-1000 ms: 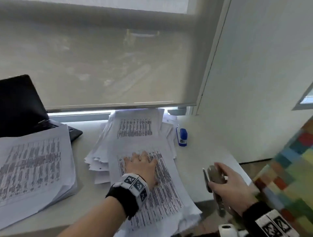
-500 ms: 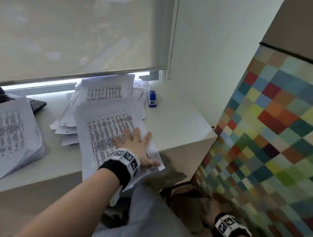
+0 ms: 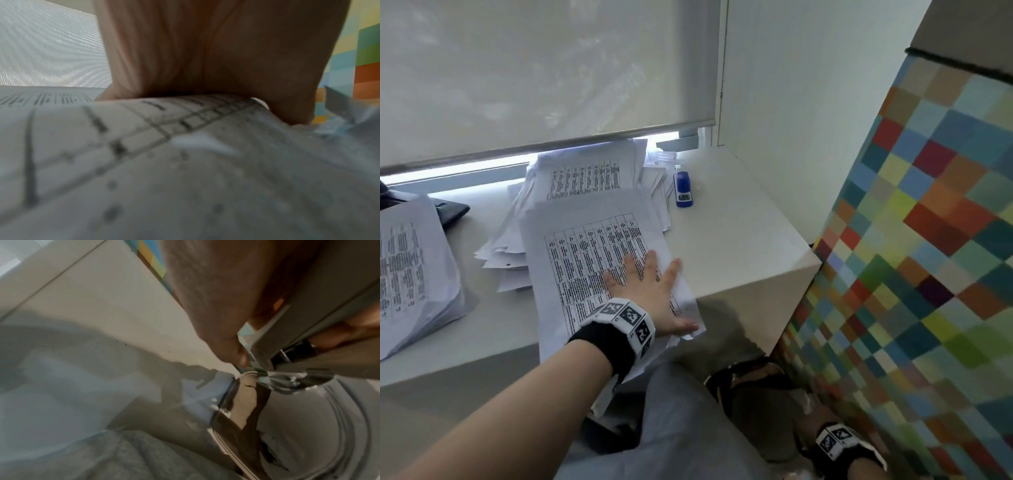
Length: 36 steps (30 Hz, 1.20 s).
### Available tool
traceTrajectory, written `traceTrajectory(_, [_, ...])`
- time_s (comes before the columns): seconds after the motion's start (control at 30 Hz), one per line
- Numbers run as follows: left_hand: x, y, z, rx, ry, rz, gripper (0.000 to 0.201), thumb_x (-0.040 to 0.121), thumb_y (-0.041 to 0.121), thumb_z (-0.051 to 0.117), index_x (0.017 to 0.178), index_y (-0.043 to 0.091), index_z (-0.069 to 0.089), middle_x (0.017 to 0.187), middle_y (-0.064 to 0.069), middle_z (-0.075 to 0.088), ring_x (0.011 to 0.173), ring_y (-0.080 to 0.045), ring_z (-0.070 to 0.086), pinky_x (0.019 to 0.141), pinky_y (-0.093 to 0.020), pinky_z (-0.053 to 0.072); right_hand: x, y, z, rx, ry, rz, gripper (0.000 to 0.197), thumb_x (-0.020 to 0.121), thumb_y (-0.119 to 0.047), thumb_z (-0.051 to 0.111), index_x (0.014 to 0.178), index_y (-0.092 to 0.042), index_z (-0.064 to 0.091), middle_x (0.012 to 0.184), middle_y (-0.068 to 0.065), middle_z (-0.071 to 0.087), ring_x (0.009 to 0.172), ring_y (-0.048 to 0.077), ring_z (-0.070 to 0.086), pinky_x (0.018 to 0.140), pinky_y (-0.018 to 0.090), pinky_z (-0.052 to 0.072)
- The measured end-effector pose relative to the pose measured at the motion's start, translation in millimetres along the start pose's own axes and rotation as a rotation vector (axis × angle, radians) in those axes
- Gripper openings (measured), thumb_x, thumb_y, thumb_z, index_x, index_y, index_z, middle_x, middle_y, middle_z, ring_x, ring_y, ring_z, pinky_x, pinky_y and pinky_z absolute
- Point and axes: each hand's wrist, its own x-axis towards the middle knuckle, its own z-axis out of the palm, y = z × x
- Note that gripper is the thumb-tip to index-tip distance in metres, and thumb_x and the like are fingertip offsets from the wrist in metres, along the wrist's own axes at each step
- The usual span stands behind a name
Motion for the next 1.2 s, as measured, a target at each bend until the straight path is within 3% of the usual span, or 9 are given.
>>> traceTrajectory(0.1, [-1.3,0.4,-1.5,0.004,0.002,0.002,0.124,0.058,0.095,0.047,0.146,0.043,-0.024,0.159,-0.005,-0.027,0.143,-0.045,-0.021,0.107,-0.076,-0.003,-21.2,-17.8,-16.7,0.021,-0.03,-0.041,0.05,0.098,-0.042,0.042,0.141,-0.015,0.04,0.144,0.009,0.043,0.134,0.024,0.04,0.106,0.028,0.034])
traceTrajectory(0.2, [-2.8,0.0,-6.0,0.016,-0.021,0.017,0.123,0.059,0.094,0.047,0.146,0.043,-0.023,0.16,-0.005,-0.026,0.144,-0.045,-0.02,0.108,-0.075,-0.001,-56.8,-56.4,-54.7,0.2,-0.004,-0.102,0.02,0.09,-0.031,0.058,0.094,-0.014,0.066,0.098,0.008,0.067,0.099,0.026,0.063,0.082,0.026,0.049])
traceTrajectory(0.33, [0.4,-9.7,-24.0,-0.01,-0.051,0.08,0.108,0.065,0.092,0.043,0.149,0.046,-0.007,0.163,0.003,-0.006,0.147,-0.039,-0.001,0.11,-0.07,0.017,-125.7,-117.7,-137.5,0.463,0.18,-0.46,0.03,0.088,-0.012,0.065,0.117,-0.018,0.06,0.105,-0.004,0.061,0.083,-0.006,0.053,0.06,0.001,0.041])
traceTrajectory(0.4, [1.9,-19.3,-39.4,-0.024,-0.045,0.128,0.096,0.075,0.084,0.044,0.152,0.04,0.008,0.161,0.005,0.012,0.145,-0.033,0.015,0.112,-0.058,0.028,-150.2,-152.3,-177.7,0.379,0.271,-0.581,0.039,0.086,-0.012,0.065,0.124,-0.019,0.057,0.114,-0.005,0.06,0.093,-0.003,0.056,0.072,0.001,0.04])
traceTrajectory(0.5, [3.3,-33.8,-54.9,0.024,0.025,0.176,0.084,0.08,0.07,0.058,0.149,0.029,0.031,0.154,0.009,0.031,0.136,-0.024,0.031,0.108,-0.047,0.039,-142.1,-200.2,-209.9,0.164,0.387,-0.549,0.06,0.084,-0.013,0.062,0.14,-0.012,0.044,0.135,0.006,0.053,0.12,0.019,0.052,0.095,0.021,0.038])
traceTrajectory(0.7, [3.3,-49.5,-55.0,-0.059,0.041,0.233,0.076,0.075,0.057,0.074,0.139,0.025,0.048,0.142,0.006,0.044,0.131,-0.02,0.041,0.108,-0.041,0.04,-87.6,-274.7,-208.1,0.03,0.42,-0.41,0.047,0.083,-0.022,0.064,0.127,-0.01,0.053,0.123,0.016,0.059,0.112,0.032,0.056,0.093,0.031,0.045])
traceTrajectory(1.0, [3.9,-85.9,-55.4,-0.294,0.113,0.217,0.035,0.087,0.036,0.069,0.12,0.025,0.065,0.128,0.007,0.059,0.121,-0.014,0.051,0.108,-0.032,0.039,-79.3,-364.8,-204.1,0.042,0.572,-0.547,0.042,0.088,-0.023,0.053,0.129,-0.015,0.055,0.131,0.012,0.051,0.123,0.033,0.043,0.103,0.04,0.039])
traceTrajectory(1.1, [3.3,-103.0,-60.2,-0.409,0.35,0.102,0.024,0.092,0.033,0.063,0.114,0.026,0.066,0.12,0.012,0.06,0.114,-0.012,0.055,0.1,-0.03,0.045,-76.9,-399.7,-203.6,0.109,0.526,-0.712,0.04,0.085,-0.019,0.058,0.123,-0.009,0.059,0.124,0.017,0.057,0.114,0.033,0.053,0.101,0.037,0.043])
traceTrajectory(1.2, [6.0,-131.0,-63.0,-0.502,0.478,-0.216,0.043,0.091,0.041,0.06,0.13,0.026,0.051,0.136,0.008,0.048,0.125,-0.017,0.044,0.103,-0.036,0.041,-66.0,-429.5,-200.0,0.133,0.41,-0.628,0.041,0.085,-0.031,0.056,0.126,-0.023,0.058,0.128,0.01,0.056,0.118,0.031,0.053,0.105,0.036,0.038])
